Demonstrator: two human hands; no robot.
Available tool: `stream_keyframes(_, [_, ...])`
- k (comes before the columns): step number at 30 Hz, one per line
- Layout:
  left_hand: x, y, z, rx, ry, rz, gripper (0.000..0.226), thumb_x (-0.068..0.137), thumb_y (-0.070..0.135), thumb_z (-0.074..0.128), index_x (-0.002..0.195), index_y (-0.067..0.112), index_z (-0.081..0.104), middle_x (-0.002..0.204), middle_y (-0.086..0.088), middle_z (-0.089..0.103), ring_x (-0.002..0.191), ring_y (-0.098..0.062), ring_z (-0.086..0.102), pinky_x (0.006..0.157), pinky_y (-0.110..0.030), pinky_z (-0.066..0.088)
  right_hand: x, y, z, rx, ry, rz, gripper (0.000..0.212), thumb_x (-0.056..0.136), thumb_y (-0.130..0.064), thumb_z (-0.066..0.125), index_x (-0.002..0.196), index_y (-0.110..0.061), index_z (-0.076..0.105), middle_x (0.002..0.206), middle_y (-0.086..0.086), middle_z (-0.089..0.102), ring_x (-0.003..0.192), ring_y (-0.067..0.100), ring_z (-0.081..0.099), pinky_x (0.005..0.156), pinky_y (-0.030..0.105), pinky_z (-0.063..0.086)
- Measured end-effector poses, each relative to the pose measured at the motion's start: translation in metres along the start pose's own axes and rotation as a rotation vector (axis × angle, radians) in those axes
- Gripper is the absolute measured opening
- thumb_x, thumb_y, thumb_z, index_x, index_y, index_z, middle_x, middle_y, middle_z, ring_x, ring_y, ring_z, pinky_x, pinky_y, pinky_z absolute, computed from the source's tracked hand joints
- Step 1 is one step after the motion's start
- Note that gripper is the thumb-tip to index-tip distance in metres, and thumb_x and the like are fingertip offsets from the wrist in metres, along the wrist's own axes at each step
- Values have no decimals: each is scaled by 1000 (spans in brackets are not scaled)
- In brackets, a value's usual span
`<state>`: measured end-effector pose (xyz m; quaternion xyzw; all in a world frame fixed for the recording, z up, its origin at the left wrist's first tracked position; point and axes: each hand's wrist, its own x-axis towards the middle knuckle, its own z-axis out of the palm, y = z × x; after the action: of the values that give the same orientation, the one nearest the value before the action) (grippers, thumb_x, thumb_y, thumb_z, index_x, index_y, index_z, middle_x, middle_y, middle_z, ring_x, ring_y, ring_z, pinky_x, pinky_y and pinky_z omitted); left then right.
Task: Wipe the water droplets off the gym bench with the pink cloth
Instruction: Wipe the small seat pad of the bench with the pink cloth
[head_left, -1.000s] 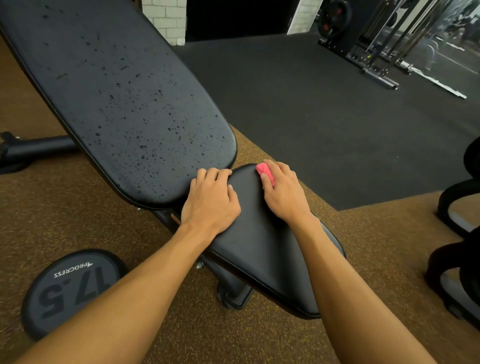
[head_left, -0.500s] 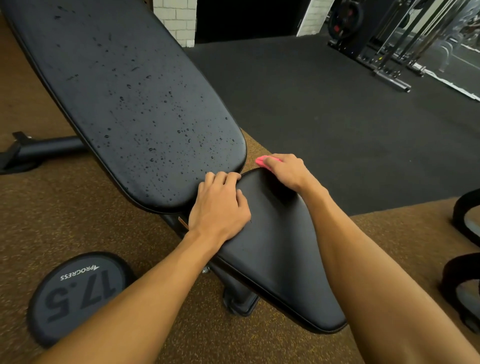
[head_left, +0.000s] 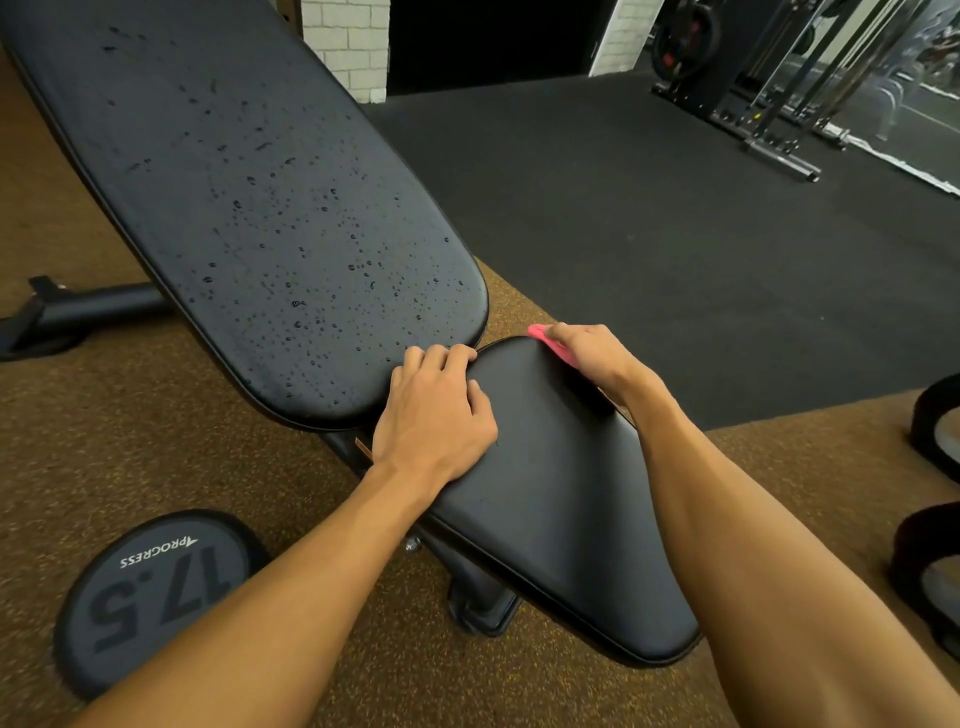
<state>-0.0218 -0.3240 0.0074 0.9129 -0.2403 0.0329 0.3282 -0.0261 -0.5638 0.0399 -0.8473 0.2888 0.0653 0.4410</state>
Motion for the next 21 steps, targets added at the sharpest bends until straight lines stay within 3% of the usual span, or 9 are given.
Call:
stream_keyframes(5, [0,-1,0,-4,-3,0,38,101,32,49,137,23,57,132,1,63,122,-19,46,106,-38,42,2,-9,10,8,19,-55,19,89,-62,67,98,-55,81,126,-21,72,127,12,62,118,39,46])
stream_keyframes(9, [0,0,-2,-19,0,-10,36,102,30,50,137,23,57,130,1,62,122,-20,45,104,-38,43,-7,9,2,112,3,-60,34,77,-70,69,106,-56,81,128,-29,72,128,1,63,122,36,43])
stream_keyframes(15, [1,-3,-1,-6,-9,7,36,102,31,49,137,23,57,130,-1,63,121,-22,47,104,-40,42,-44,45,-17,136,29,-32,13,98,-57,69,106,-56,79,133,-32,68,126,-5,62,123,33,41])
stream_keyframes(21, [0,-1,-2,1,-9,18,37,102,29,51,137,20,59,129,-6,65,122,-26,49,103,-43,43,-96,84,-37,123,60,2,28,102,-54,66,128,-49,74,135,-35,65,128,-9,58,118,26,42])
